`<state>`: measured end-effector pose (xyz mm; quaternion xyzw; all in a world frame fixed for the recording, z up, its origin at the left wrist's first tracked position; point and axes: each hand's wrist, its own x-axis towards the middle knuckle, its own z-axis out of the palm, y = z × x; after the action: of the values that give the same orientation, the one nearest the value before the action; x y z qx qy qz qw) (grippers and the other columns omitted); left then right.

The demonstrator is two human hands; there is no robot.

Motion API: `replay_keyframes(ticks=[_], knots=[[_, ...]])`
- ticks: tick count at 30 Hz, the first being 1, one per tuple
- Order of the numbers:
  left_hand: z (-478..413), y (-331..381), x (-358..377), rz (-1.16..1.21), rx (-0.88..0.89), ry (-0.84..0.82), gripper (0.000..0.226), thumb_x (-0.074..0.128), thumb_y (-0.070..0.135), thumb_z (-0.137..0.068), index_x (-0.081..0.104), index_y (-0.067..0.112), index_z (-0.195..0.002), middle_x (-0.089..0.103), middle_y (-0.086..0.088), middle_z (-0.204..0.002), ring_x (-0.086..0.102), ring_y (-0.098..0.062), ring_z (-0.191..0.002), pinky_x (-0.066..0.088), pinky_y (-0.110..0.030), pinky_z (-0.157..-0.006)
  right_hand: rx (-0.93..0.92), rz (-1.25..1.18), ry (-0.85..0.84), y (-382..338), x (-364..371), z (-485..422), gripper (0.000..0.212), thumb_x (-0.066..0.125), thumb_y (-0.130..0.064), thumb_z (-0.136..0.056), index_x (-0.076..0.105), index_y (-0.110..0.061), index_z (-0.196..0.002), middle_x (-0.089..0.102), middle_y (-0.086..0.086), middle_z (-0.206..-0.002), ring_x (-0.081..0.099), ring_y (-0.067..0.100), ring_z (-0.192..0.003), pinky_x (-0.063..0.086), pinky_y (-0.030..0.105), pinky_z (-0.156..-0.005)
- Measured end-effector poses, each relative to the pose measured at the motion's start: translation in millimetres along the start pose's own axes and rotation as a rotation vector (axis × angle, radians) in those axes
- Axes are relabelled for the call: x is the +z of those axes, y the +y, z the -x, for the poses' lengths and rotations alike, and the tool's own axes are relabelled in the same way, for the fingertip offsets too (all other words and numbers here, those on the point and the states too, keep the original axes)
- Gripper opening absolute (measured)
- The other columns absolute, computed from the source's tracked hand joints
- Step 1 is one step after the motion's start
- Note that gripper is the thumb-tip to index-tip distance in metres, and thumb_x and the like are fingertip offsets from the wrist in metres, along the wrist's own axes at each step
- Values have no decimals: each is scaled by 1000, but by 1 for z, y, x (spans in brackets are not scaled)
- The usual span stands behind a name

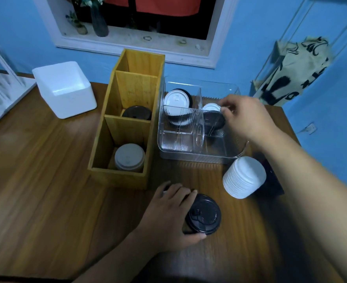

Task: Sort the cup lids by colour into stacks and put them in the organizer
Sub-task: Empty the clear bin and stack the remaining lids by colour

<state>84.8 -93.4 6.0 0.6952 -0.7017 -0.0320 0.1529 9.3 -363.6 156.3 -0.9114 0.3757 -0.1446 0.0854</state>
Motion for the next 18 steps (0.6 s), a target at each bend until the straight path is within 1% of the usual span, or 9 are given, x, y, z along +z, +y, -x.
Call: replay_keyframes(ticks=[3, 6, 7, 9, 12, 13, 15, 17, 18], knots=[[0, -1, -1, 20, -2, -12, 96, 48, 88, -76, 55, 18, -141, 55, 6, -130, 48, -16, -127, 32, -47, -117, 60, 55, -176, 5, 11, -48, 24, 59, -37, -97, 71, -18, -104, 73, 11, -106, 64, 34, -103, 49, 35, -84], [1, -2, -2, 35, -2, -13, 94, 47, 89, -77, 54, 20, -141, 55, 7, -131, 48, -15, -127, 31, -45, -118, 76, 174, -442, 3, 21, -78, 48, 53, -54, -98, 71, -11, -108, 69, 17, -111, 62, 35, -105, 46, 33, -82], [1, -2, -3, 29, 0, -16, 94, 47, 89, -77, 54, 20, -141, 54, 7, -130, 47, -15, -127, 32, -45, -118, 98, 190, -521, 1, 21, -85, 55, 52, -59, -97, 71, -9, -111, 67, 16, -112, 63, 36, -103, 51, 36, -84], [0, -1, -3, 19, -2, -36, 95, 46, 89, -78, 53, 20, -141, 53, 7, -131, 47, -15, -127, 31, -45, -118, 172, 135, -661, 0, 22, -100, 54, 58, -61, -92, 71, -11, -108, 67, 12, -110, 69, 32, -93, 61, 42, -77], [0, -3, -3, 19, -14, -72, 95, 42, 90, -79, 49, 21, -144, 51, 8, -134, 44, -14, -130, 27, -44, -120, 286, 71, -823, 4, 26, -115, 49, 77, -54, -81, 70, -10, -102, 70, 12, -104, 75, 35, -83, 63, 50, -71], [0, -3, -3, 21, -18, -80, 95, 41, 90, -80, 47, 22, -145, 50, 8, -135, 43, -14, -131, 25, -43, -121, 297, 74, -844, 5, 29, -119, 51, 80, -52, -78, 70, -8, -103, 70, 13, -104, 74, 37, -83, 62, 52, -71], [0, -4, -2, 21, -20, -91, 95, 40, 90, -80, 46, 22, -147, 49, 8, -136, 41, -14, -132, 23, -42, -121, 218, 137, -805, 6, 30, -122, 46, 80, -47, -80, 71, -8, -103, 71, 11, -102, 73, 32, -81, 61, 42, -71], [0, -5, 0, 25, -20, -78, 95, 41, 90, -80, 46, 22, -147, 49, 7, -135, 41, -14, -131, 23, -42, -121, 116, 204, -648, 4, 25, -120, 37, 73, -45, -88, 72, -11, -102, 68, 5, -89, 67, 27, -79, 51, 31, -69], [0, -4, 1, 28, -22, -65, 95, 42, 89, -80, 48, 21, -146, 50, 7, -134, 42, -14, -131, 24, -42, -121, 89, 184, -572, 4, 20, -117, 35, 71, -44, -91, 71, -12, -104, 66, 3, -84, 64, 27, -77, 47, 30, -67]])
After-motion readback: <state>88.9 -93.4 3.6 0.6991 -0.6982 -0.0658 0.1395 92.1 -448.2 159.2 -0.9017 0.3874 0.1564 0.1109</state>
